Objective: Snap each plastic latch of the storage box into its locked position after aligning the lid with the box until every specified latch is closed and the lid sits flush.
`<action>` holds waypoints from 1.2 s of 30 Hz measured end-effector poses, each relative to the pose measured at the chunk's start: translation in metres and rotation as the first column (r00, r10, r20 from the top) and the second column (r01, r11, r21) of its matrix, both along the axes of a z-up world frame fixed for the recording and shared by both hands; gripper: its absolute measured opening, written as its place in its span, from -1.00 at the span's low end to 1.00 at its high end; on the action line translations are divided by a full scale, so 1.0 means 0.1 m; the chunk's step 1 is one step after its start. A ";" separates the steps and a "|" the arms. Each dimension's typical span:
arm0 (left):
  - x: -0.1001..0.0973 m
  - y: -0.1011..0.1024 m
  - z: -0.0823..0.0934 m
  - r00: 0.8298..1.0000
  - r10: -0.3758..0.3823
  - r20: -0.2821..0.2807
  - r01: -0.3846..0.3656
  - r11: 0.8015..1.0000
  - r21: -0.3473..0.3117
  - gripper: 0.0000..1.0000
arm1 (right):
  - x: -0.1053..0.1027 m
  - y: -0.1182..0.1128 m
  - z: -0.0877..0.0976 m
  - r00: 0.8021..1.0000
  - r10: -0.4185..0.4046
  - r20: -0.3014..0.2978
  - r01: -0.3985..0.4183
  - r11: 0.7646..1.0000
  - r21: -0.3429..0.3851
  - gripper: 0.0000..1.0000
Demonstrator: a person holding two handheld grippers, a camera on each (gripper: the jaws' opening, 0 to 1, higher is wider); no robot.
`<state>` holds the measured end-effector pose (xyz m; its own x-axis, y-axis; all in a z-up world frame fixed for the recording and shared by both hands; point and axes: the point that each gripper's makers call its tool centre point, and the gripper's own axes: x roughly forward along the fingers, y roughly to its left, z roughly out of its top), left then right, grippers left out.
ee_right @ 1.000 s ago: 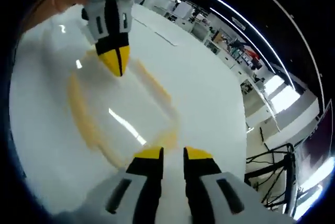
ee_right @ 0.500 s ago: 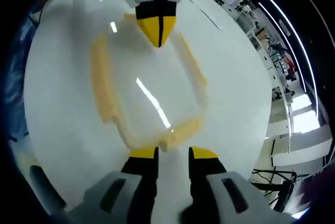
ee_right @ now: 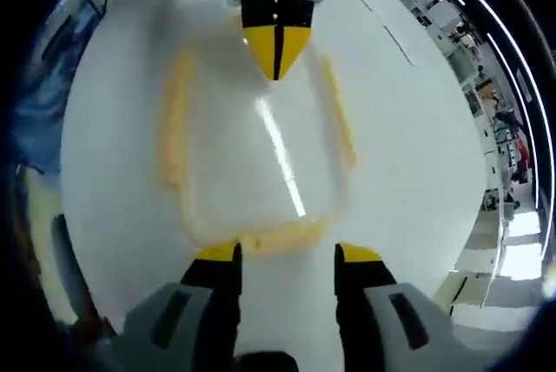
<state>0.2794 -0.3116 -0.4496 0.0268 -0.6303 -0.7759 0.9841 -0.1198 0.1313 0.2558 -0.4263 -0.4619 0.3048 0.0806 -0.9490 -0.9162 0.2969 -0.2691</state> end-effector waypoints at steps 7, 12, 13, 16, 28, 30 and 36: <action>0.00 -0.01 0.00 1.000 -0.005 0.003 0.005 1.000 -0.001 -1.00 | 0.03 0.03 -0.05 0.989 0.067 -0.130 -0.072 0.997 -0.034 -0.12; 0.00 -0.02 0.00 1.000 -0.005 0.005 0.005 1.000 0.006 -1.00 | 0.02 0.03 -0.07 0.978 0.083 -0.192 -0.090 0.996 -0.026 -0.14; 0.00 -0.02 0.00 1.000 -0.005 0.008 0.005 1.000 0.009 -1.00 | 0.00 0.03 -0.08 0.975 0.082 -0.206 -0.088 0.996 -0.022 -0.15; 0.00 -0.03 0.00 1.000 -0.002 0.011 0.002 1.000 0.010 -1.00 | 0.00 0.03 -0.08 0.970 0.100 -0.222 -0.106 0.994 -0.011 -0.17; 0.04 -0.05 0.02 1.000 0.004 -0.014 -0.004 1.000 -0.009 -1.00 | -0.01 0.04 -0.09 0.947 0.120 -0.297 -0.122 0.992 0.010 -0.17; 0.04 -0.05 0.02 1.000 0.005 -0.020 -0.006 1.000 -0.015 -1.00 | -0.01 0.04 -0.09 0.946 0.122 -0.299 -0.124 0.992 0.013 -0.17; 0.02 -0.11 0.04 0.998 -0.013 -0.056 0.009 0.998 -0.066 -1.00 | -0.01 0.07 -0.09 0.945 0.105 -0.310 -0.116 0.993 -0.017 -0.19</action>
